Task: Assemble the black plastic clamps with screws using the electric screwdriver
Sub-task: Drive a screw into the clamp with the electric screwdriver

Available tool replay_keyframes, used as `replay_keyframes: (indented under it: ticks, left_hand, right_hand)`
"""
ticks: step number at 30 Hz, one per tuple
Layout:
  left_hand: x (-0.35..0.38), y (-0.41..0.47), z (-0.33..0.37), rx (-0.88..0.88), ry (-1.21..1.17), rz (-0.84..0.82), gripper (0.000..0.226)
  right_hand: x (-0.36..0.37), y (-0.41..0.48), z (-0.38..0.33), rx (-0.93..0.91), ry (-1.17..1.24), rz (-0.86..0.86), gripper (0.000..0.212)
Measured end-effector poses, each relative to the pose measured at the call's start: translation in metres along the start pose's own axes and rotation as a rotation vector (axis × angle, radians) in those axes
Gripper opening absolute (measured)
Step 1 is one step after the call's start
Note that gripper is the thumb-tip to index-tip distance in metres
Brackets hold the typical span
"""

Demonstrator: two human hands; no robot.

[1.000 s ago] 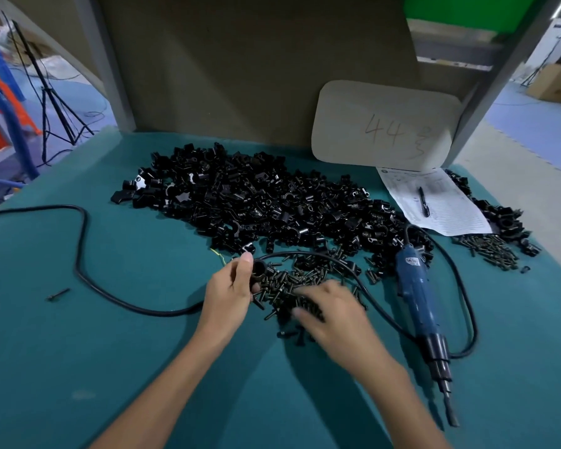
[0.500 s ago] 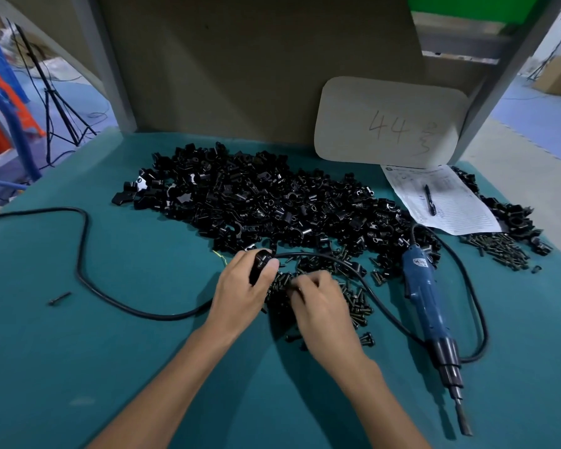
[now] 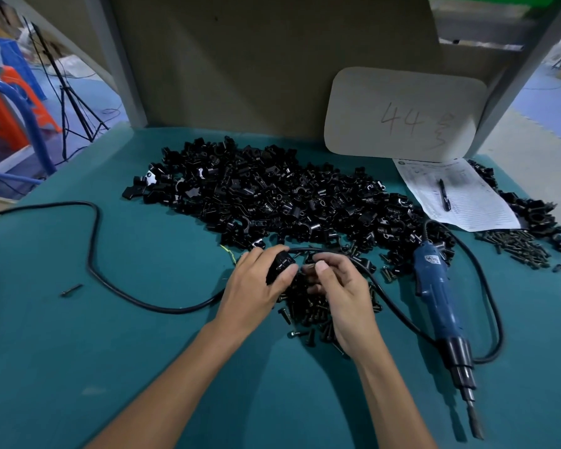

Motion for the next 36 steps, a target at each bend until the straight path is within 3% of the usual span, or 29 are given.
replay_keyframes:
  ticks: [6, 11, 13, 15, 19, 22, 29, 36]
  left_hand:
    - [-0.006, 0.01, 0.01, -0.04, -0.009, 0.128, 0.061]
    - [-0.003, 0.051, 0.04, -0.126, -0.145, 0.335, 0.054]
    - [0.0, 0.078, 0.053, -0.125, -0.15, 0.33, 0.052]
    - [-0.002, 0.099, 0.067, 0.006, -0.065, 0.255, 0.047]
    - [-0.024, 0.068, 0.072, 0.461, 0.194, 0.166, 0.045]
    - [-0.03, 0.017, 0.044, 0.638, 0.338, 0.122, 0.043]
    - [-0.023, -0.007, 0.038, 0.719, 0.463, 0.074, 0.044]
    - [-0.029, -0.002, 0.029, 0.503, 0.414, 0.043, 0.044]
  right_hand:
    - [-0.021, -0.001, -0.007, -0.048, 0.053, 0.179, 0.018]
    - [-0.044, -0.007, -0.008, -0.089, 0.059, 0.332, 0.016]
    - [-0.045, -0.01, -0.005, -0.091, 0.047, 0.348, 0.016]
    - [-0.049, -0.013, -0.002, -0.087, 0.044, 0.356, 0.018]
    - [-0.056, -0.018, -0.002, -0.075, 0.103, 0.31, 0.019]
    - [-0.044, -0.016, -0.002, -0.046, 0.138, 0.228, 0.025]
    - [0.007, -0.018, -0.006, -0.051, 0.088, 0.03, 0.015]
    - [0.012, -0.022, 0.0, -0.044, -0.027, -0.014, 0.022]
Point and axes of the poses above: each hand's wrist, its own y-axis towards the middle knuckle, its own x-axis out of the palm, z = x × y, the point moved 10 cm from there along y, towards the middle knuckle, and after that the axes turned 6 degrees about x, right-handed, at the moved point
